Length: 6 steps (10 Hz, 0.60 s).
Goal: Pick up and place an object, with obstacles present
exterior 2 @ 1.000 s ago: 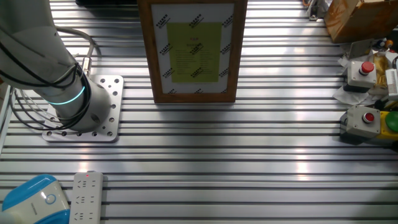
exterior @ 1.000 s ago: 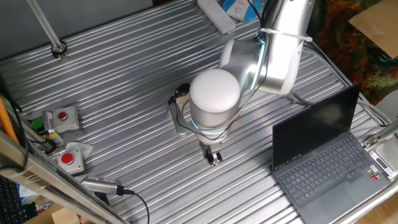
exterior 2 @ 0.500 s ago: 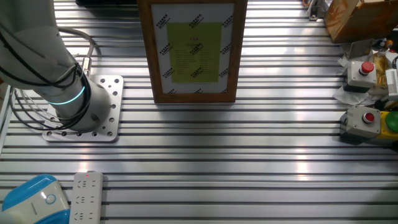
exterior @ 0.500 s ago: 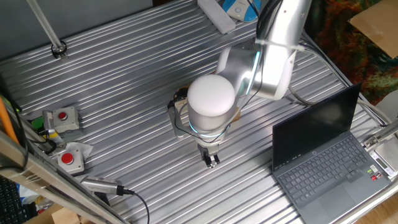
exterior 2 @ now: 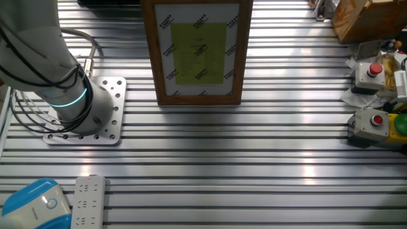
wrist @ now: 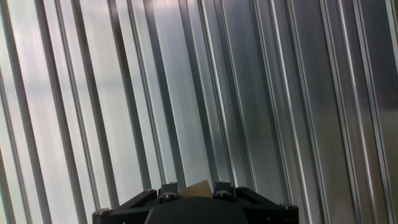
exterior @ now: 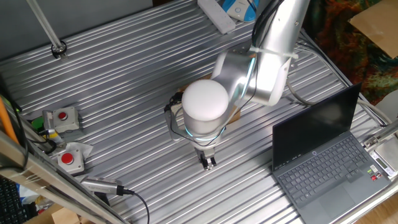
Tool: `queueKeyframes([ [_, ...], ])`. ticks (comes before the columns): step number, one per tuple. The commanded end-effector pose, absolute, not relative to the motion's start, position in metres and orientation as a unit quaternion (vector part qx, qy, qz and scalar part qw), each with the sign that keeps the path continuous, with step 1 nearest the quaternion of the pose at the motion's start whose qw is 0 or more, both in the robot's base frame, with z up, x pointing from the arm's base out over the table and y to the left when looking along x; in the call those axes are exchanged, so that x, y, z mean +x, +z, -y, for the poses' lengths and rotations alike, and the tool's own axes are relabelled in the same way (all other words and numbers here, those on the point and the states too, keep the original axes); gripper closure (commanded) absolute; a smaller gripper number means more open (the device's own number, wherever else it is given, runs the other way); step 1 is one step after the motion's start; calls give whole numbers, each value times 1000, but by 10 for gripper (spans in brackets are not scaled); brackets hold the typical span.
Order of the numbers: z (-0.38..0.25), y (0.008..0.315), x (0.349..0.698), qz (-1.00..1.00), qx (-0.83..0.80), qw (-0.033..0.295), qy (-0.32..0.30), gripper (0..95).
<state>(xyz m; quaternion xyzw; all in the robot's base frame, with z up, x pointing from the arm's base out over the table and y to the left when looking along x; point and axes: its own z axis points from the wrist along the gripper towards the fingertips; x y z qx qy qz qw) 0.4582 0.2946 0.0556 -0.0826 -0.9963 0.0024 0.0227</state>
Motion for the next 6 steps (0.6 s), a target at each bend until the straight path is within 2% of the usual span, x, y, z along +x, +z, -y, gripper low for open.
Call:
queueKeyframes([
  [1,-294,51,461,996,-83,23,1,950],
  [6,-291,36,469,996,-84,21,0,950],
])
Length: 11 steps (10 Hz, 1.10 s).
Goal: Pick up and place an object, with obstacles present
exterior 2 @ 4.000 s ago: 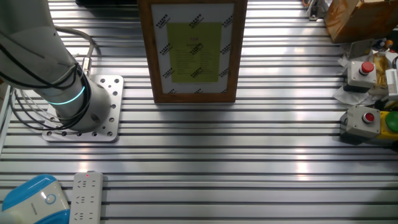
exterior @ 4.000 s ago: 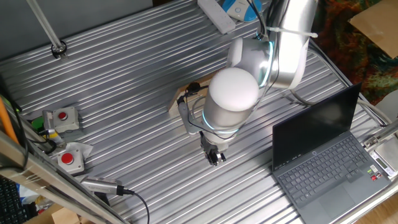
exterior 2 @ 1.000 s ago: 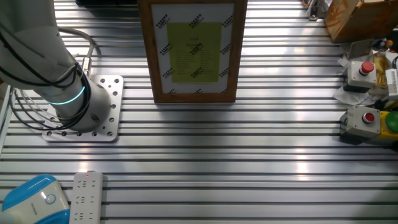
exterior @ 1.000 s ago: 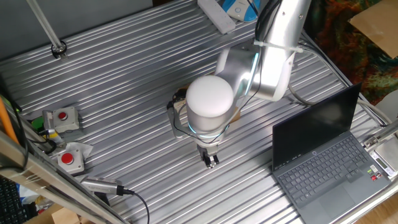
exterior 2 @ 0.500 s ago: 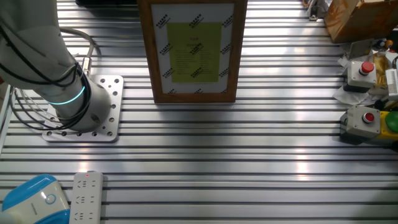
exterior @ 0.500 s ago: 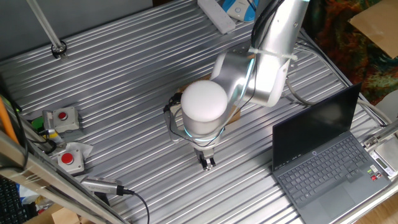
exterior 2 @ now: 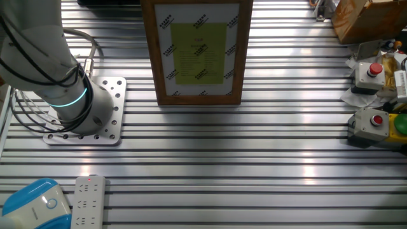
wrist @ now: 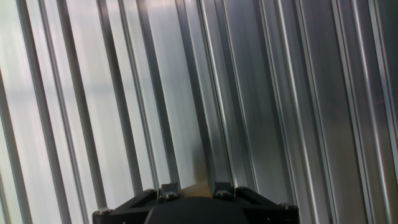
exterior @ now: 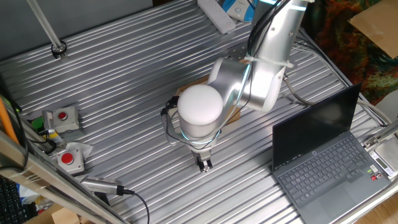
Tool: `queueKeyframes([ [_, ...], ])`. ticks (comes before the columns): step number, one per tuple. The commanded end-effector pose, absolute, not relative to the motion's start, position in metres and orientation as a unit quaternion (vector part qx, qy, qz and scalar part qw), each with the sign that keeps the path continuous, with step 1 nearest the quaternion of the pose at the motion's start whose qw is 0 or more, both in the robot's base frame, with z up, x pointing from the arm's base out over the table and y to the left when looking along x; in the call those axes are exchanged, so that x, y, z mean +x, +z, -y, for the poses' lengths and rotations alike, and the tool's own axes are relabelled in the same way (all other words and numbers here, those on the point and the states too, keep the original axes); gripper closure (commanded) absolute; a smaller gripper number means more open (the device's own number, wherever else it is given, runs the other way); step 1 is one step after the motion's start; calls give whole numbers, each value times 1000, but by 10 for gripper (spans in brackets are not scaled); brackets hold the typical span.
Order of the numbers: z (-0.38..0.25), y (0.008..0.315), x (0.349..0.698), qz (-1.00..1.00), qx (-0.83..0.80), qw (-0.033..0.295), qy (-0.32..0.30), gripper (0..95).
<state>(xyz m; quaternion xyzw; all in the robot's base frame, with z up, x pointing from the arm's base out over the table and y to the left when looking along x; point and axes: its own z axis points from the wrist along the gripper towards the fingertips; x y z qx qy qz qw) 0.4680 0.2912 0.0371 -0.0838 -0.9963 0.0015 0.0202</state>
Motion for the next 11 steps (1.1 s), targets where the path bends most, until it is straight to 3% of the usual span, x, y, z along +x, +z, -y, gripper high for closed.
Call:
queueKeyframes([
  [1,-291,35,469,996,-85,20,0,950],
  [11,-287,18,475,996,-86,16,2,950],
])
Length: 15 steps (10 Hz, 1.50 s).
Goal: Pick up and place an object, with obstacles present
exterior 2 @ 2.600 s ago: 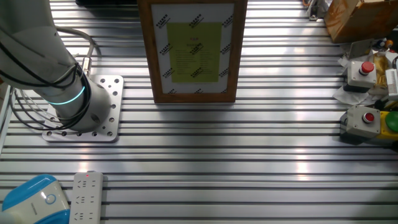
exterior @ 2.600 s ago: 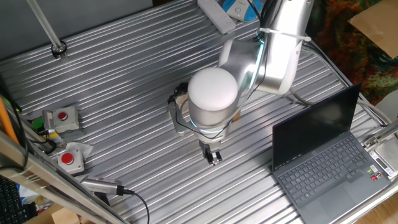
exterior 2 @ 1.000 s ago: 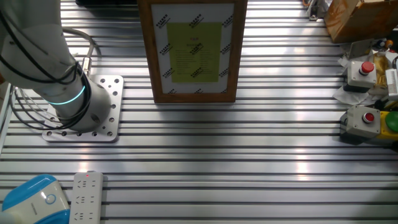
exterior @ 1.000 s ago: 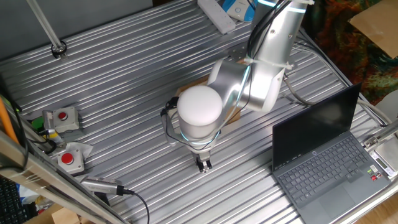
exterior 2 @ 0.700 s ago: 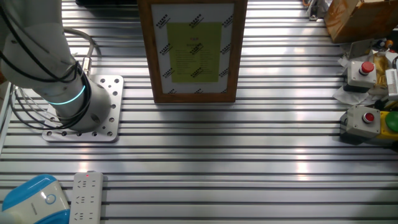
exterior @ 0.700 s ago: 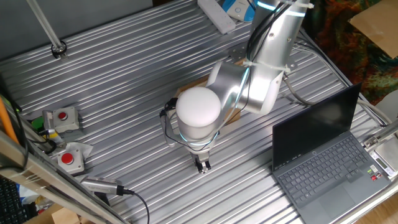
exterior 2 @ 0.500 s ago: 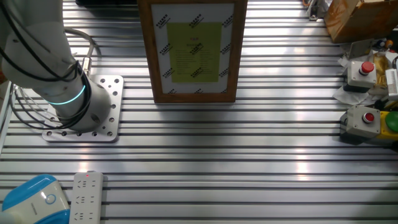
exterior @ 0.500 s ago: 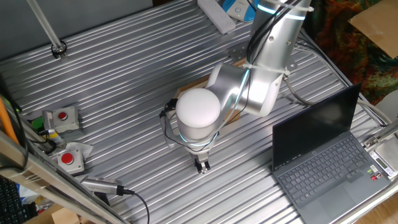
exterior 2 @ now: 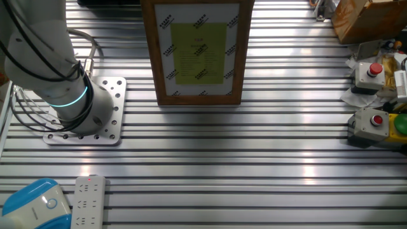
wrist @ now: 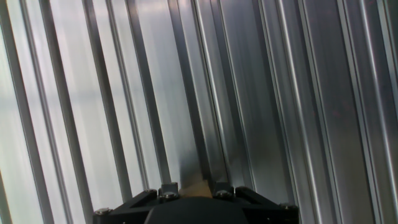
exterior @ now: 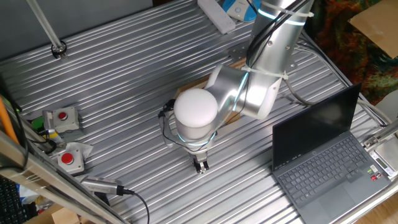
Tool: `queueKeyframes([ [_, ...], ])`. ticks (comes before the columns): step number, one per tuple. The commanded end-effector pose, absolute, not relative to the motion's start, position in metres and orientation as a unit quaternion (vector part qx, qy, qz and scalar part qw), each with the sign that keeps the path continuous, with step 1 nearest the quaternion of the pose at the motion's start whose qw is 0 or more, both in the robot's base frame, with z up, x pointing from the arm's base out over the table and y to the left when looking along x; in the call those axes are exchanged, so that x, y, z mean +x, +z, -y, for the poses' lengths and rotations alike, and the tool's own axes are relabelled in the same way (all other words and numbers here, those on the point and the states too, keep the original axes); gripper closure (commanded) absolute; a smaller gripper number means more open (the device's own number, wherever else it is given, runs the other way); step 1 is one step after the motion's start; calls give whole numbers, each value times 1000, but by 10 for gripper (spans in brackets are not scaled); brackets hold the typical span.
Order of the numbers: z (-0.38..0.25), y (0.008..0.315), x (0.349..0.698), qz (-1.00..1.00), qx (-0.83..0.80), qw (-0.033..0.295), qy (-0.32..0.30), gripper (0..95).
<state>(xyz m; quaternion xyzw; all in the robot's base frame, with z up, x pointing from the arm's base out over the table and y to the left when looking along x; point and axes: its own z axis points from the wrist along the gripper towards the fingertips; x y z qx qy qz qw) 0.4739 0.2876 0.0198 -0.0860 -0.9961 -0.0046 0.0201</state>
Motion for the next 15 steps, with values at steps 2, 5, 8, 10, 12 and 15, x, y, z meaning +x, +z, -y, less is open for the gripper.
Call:
queueKeyframes([
  [2,-287,18,475,996,-87,29,-4,950],
  [5,-287,18,474,995,-96,16,-10,950],
  [8,-286,18,473,995,-95,26,-14,950],
  [10,-286,17,473,995,-92,30,-13,760],
  [12,-285,17,471,996,-81,42,-14,570],
  [15,-285,16,471,996,-74,50,-14,380],
])
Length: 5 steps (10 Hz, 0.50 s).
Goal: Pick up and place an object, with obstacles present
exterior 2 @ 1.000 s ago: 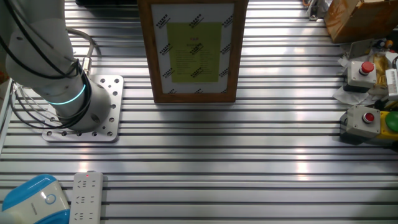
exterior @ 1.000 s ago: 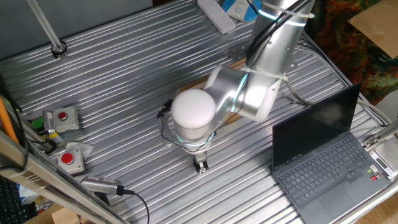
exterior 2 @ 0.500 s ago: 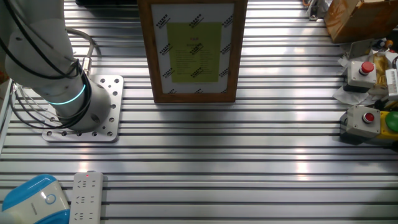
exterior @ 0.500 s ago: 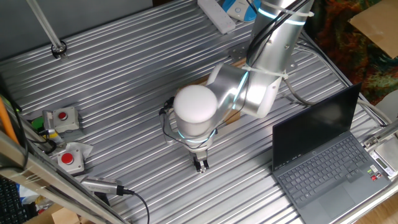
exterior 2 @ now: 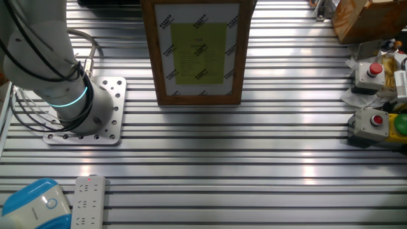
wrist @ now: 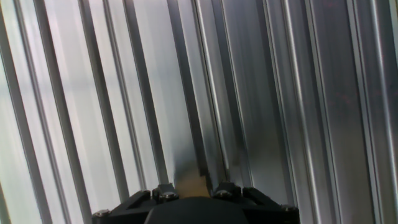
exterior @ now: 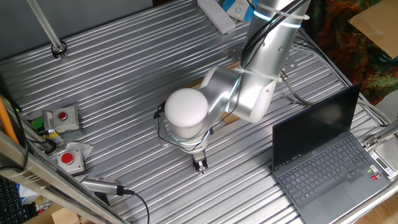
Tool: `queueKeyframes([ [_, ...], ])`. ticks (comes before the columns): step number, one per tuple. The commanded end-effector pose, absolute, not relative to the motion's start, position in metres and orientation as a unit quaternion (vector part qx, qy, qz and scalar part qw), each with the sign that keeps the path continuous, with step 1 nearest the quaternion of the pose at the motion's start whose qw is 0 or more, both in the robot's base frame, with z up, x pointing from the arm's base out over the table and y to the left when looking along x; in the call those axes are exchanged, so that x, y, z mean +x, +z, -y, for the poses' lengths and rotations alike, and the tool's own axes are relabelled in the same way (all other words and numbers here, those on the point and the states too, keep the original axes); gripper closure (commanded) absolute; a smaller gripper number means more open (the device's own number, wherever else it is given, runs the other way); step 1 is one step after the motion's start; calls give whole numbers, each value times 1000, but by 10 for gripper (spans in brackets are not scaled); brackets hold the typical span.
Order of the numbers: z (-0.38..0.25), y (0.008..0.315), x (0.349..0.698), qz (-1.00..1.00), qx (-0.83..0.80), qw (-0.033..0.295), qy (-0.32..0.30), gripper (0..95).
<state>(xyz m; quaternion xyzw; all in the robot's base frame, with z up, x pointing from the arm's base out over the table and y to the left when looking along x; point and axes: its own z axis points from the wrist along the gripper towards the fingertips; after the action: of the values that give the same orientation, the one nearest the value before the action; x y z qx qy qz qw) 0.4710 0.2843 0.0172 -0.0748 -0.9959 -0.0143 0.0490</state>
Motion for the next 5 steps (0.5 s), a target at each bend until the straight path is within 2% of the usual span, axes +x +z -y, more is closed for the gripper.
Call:
queueKeyframes([
  [1,-285,16,471,996,-77,51,-16,380],
  [5,-287,25,469,994,-98,49,-28,380],
])
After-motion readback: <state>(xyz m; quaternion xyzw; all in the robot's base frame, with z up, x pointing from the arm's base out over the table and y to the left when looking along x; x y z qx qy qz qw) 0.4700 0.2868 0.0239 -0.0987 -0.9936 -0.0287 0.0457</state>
